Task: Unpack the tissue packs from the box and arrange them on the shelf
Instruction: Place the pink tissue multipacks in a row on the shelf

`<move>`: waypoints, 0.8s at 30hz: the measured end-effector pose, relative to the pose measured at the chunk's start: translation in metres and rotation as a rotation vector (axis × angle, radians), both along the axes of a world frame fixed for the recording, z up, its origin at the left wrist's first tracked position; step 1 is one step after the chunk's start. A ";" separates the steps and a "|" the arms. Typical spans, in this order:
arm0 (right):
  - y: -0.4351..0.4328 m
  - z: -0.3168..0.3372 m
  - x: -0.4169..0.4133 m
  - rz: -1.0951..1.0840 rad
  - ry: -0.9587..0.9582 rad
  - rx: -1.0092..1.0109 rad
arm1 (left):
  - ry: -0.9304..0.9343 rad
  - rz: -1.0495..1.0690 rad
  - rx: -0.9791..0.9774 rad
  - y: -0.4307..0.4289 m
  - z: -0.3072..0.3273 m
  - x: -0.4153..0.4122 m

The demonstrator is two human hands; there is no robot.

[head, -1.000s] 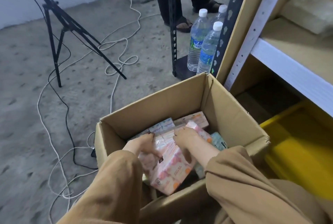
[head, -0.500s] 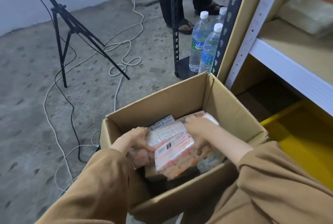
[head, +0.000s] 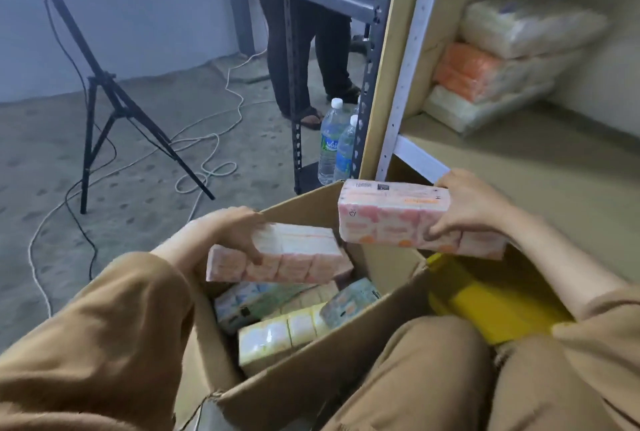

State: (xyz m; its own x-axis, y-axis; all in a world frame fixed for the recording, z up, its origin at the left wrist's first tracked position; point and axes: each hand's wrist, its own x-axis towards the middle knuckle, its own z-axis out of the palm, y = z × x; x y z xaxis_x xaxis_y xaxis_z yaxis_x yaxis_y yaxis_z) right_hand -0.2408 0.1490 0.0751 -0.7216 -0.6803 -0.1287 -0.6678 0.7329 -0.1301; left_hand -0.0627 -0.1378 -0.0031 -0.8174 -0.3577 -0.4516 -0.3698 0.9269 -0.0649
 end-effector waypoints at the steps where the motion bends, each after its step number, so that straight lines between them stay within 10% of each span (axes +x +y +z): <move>1: 0.014 0.011 -0.002 -0.040 0.011 -0.037 | 0.030 -0.027 -0.020 0.003 0.017 -0.005; 14: 0.200 0.107 -0.011 -0.449 0.094 -0.307 | 0.419 -0.395 -0.014 0.106 0.206 -0.110; 24: 0.322 0.086 -0.002 -0.805 0.160 -0.225 | 0.406 -0.575 0.125 0.219 0.206 -0.217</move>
State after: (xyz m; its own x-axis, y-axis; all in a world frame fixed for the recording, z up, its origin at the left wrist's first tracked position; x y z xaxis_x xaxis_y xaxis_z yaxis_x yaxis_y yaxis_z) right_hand -0.2424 0.4710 0.1612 -0.9944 0.0511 0.0928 0.0234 0.9602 -0.2782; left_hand -0.2798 0.0812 0.2027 -0.9733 0.2148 -0.0813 0.2071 0.9739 0.0933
